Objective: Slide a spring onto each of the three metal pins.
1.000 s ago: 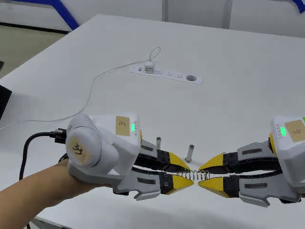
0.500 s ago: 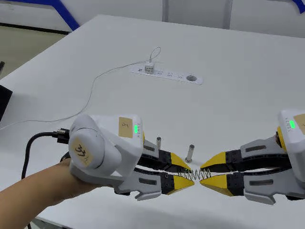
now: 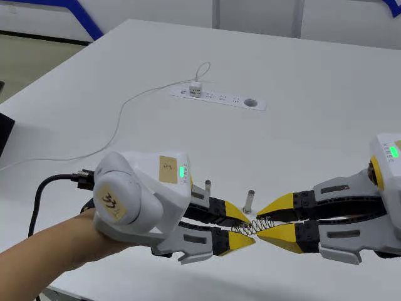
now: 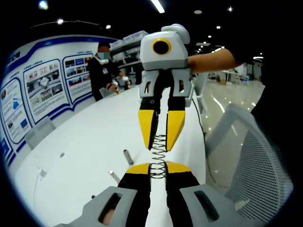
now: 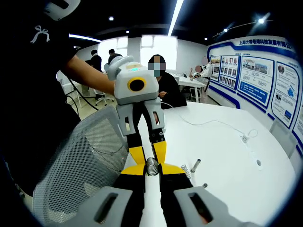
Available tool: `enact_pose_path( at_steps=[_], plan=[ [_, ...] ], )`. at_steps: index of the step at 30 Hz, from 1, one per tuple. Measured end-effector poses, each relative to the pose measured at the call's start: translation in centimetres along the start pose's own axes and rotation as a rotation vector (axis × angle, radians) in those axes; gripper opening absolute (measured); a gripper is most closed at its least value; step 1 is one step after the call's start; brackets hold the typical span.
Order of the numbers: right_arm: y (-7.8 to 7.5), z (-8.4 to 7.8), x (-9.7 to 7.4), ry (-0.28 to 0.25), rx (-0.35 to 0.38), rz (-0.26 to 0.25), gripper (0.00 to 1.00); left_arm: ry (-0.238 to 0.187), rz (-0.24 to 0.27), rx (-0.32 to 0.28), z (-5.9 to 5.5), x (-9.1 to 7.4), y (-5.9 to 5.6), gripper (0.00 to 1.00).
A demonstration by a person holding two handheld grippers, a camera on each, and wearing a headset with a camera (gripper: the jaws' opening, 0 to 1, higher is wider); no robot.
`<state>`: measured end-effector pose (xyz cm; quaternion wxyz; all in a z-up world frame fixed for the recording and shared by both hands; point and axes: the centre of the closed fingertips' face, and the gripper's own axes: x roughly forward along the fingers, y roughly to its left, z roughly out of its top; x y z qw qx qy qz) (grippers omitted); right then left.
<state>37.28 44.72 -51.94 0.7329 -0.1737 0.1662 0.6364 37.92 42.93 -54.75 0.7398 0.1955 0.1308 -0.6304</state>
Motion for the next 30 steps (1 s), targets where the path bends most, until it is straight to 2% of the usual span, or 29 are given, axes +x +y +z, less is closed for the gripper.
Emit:
enact_pose_path(
  at_steps=[2,6,13,18,21,26,30],
  plan=[
    [0.2,0.7,0.1,-0.038,0.023,0.005,0.11,0.001,-0.003,-0.001,0.0,0.1,-0.1,0.1],
    [0.1,0.7,0.3,-0.029,0.014,0.002,0.11,0.006,0.002,-0.004,-0.1,0.3,-0.1,0.1],
    [0.3,1.8,0.6,-0.078,0.062,0.003,0.11,-0.008,0.012,-0.032,0.3,0.2,-0.2,0.1],
    [0.3,1.6,0.9,-0.055,0.055,-0.005,0.11,-0.004,0.02,-0.04,0.0,0.2,-0.2,0.1],
    [0.3,1.5,1.0,-0.047,0.058,-0.013,0.11,-0.012,0.028,-0.083,-0.2,0.2,-0.2,0.11],
    [0.1,1.3,1.3,-0.04,0.059,-0.024,0.11,-0.008,0.042,-0.08,-0.4,0.1,-0.2,0.11],
    [-0.1,1.4,1.3,-0.041,0.058,-0.031,0.11,-0.019,0.055,-0.103,-0.4,-0.1,0.1,0.13]
  ],
)
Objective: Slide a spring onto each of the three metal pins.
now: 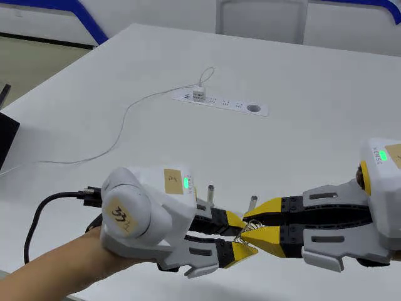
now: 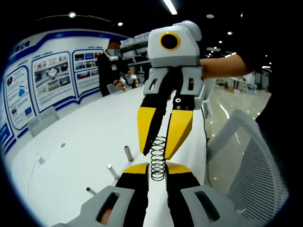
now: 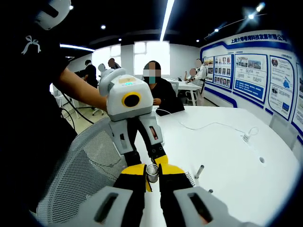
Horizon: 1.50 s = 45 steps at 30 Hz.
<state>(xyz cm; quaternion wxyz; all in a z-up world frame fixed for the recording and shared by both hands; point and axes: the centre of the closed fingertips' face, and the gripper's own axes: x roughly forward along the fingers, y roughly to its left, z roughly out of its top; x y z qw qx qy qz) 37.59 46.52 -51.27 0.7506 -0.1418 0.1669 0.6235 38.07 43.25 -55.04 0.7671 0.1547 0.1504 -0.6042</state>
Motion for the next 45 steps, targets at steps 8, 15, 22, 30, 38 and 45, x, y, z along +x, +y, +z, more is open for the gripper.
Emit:
enact_pose_path(
  at_steps=[8,15,22,30,38,45],
  plan=[
    [-0.3,0.3,0.0,0.0,-0.004,-0.009,0.11,-0.005,0.017,-0.029,-0.7,-0.4,0.3,0.21],
    [-1.3,0.0,-0.1,0.017,-0.002,-0.046,0.11,-0.021,0.033,-0.063,-1.4,-1.1,0.5,0.3],
    [-2.3,-0.3,0.1,0.031,0.009,-0.084,0.11,-0.026,0.088,-0.115,-2.7,-2.4,1.6,0.44],
    [-3.6,-0.6,0.4,0.048,0.023,-0.112,0.11,-0.043,0.168,-0.177,-3.8,-4.0,3.3,0.51],
    [-6.5,-1.3,-0.1,0.077,0.035,-0.184,0.11,-0.062,0.232,-0.221,-4.4,-5.0,5.0,0.63],
    [-9.3,-2.0,-0.9,0.087,0.073,-0.278,0.11,-0.08,0.273,-0.251,-4.8,-5.6,6.2,0.67]
  ],
)
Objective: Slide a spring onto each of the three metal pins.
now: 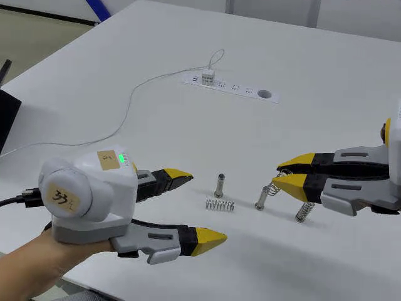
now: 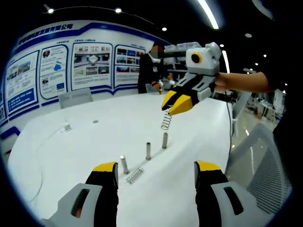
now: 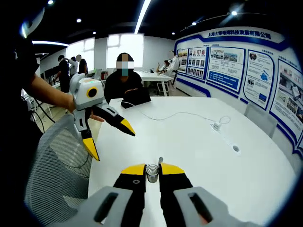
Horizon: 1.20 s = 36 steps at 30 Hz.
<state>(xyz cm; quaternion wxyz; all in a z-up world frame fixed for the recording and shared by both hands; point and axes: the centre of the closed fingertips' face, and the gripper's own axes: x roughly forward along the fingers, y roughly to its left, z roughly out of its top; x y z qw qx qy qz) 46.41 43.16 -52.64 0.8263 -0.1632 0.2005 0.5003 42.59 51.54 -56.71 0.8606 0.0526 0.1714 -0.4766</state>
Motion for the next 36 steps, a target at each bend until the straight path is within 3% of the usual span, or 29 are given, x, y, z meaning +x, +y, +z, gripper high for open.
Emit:
enact_pose_path(
  at_steps=[12,24,30,36],
  plan=[
    [-2.9,-1.2,1.0,0.019,0.074,-0.087,0.11,0.027,0.07,-0.06,-2.3,-1.2,1.7,0.78],
    [-3.8,-2.2,3.0,0.036,0.117,-0.102,0.11,0.027,0.109,-0.113,-3.2,-1.2,2.2,0.89],
    [-4.1,-3.3,3.8,0.066,0.149,-0.108,0.11,0.049,0.143,-0.136,-4.6,-1.6,2.4,0.94],
    [-4.1,-4.1,4.1,0.092,0.176,-0.118,0.11,0.052,0.15,-0.165,-4.8,-1.6,2.6,0.97]
  ],
)
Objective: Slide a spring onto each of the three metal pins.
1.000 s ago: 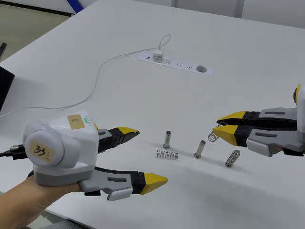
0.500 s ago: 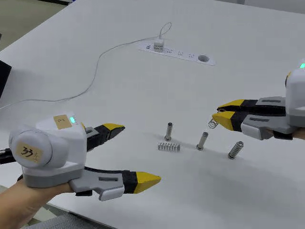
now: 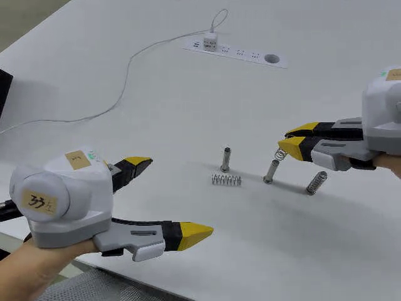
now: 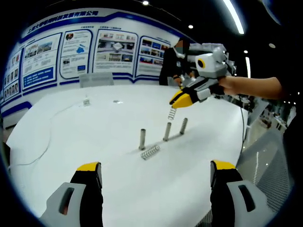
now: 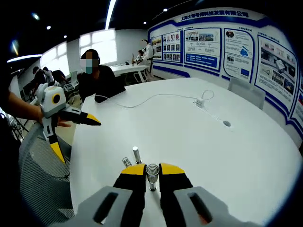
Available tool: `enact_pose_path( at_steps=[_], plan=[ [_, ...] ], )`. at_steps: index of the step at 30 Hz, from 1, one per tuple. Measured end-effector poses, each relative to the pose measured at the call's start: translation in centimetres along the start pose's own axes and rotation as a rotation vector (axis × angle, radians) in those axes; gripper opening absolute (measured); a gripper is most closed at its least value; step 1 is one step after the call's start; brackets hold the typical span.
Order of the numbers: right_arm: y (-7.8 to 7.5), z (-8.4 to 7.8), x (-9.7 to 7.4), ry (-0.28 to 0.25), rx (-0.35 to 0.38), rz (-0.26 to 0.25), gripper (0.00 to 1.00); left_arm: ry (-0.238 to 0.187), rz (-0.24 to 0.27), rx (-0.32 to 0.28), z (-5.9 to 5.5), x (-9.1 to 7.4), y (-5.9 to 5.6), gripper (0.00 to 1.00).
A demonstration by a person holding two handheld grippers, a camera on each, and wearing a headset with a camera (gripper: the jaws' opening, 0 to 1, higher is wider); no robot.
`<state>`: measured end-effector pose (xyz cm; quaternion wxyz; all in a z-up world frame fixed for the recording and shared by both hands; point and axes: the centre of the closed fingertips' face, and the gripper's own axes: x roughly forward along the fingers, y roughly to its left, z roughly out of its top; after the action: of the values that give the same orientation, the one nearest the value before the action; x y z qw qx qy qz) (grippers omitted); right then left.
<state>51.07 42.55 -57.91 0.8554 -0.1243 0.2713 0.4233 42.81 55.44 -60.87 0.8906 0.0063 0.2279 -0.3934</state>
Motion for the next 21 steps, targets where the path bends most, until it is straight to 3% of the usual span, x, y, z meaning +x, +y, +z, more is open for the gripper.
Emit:
enact_pose_path(
  at_steps=[12,21],
  plan=[
    [0.1,-1.3,1.0,0.037,0.011,-0.011,0.11,0.013,0.01,-0.028,-0.5,0.0,0.4,1.0],
    [-0.1,-2.7,2.4,0.086,-0.013,-0.028,0.11,0.023,-0.009,-0.004,-0.5,0.1,-0.4,1.0]
  ],
)
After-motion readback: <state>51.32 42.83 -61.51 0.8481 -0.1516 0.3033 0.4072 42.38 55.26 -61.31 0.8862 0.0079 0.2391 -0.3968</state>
